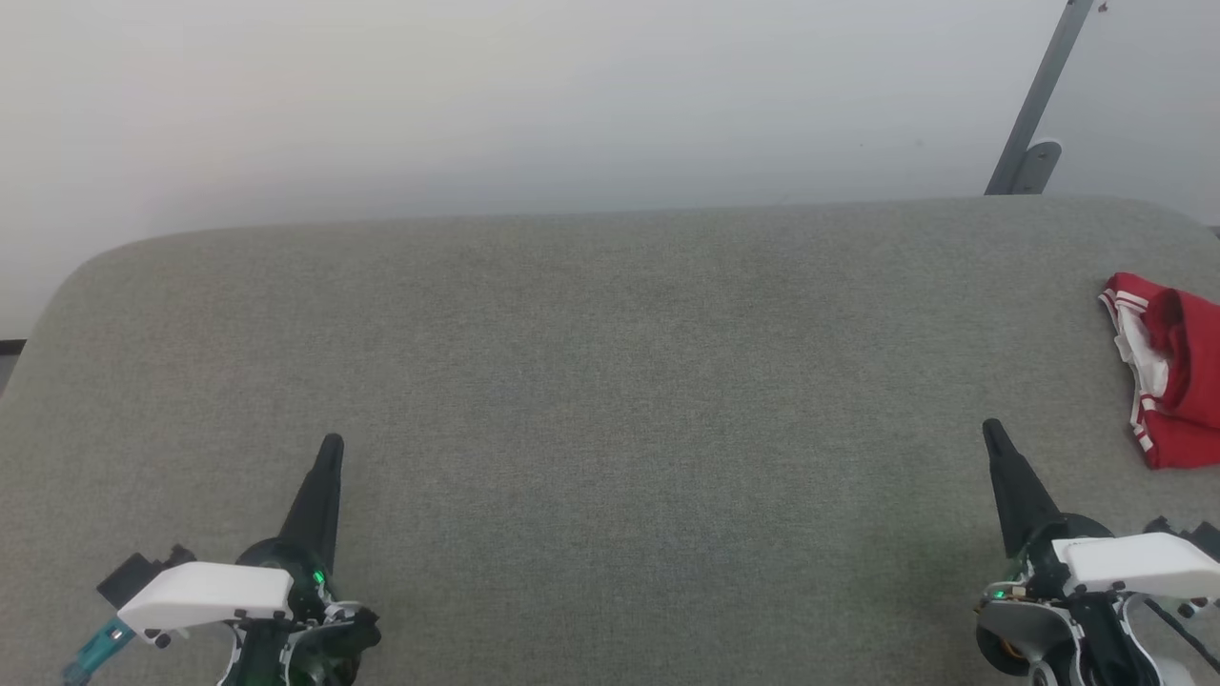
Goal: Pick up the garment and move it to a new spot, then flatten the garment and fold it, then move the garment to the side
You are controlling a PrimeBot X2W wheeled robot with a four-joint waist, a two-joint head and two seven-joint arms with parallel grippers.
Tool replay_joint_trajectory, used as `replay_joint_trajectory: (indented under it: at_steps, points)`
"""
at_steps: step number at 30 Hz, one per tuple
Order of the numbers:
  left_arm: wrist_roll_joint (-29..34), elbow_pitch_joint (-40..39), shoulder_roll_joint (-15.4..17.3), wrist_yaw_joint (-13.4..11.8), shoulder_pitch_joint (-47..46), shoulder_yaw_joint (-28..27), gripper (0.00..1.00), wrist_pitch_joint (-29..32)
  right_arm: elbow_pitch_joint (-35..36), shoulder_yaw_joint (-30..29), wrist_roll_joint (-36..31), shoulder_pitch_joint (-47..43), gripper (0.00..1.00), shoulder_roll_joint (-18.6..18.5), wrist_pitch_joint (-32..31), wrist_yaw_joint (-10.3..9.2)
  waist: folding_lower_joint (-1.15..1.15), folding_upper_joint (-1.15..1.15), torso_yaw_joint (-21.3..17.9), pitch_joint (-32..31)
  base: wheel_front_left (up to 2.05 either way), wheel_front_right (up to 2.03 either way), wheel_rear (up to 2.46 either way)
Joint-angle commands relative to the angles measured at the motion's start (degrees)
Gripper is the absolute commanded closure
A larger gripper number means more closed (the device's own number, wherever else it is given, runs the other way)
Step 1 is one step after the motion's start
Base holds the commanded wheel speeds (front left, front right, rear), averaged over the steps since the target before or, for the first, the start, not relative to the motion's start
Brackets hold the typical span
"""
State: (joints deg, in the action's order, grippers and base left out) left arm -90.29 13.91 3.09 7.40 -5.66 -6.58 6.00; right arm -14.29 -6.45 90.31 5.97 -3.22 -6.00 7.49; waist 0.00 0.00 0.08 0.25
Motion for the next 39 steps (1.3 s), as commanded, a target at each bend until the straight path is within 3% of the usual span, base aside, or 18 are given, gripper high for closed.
replay_joint_trajectory:
  at_steps: [1, 39]
  points:
    - [-1.58, 0.08, -0.21, 0.17, -0.71, 0.02, 1.00, 0.52, 0.39, -0.15, 1.22, 0.41, 1.00, 0.44, -0.48, 0.00, 0.00, 0.00, -0.03, -0.03, 0.00, 0.00, 0.00]
    - [-2.20, 0.17, -0.35, 0.16, -0.89, 0.05, 1.00, 0.73, 0.38, -0.12, 2.20, 0.37, 1.00, 0.52, -0.72, 0.00, 0.00, 0.00, -0.08, -0.07, 0.00, 0.00, 0.00]
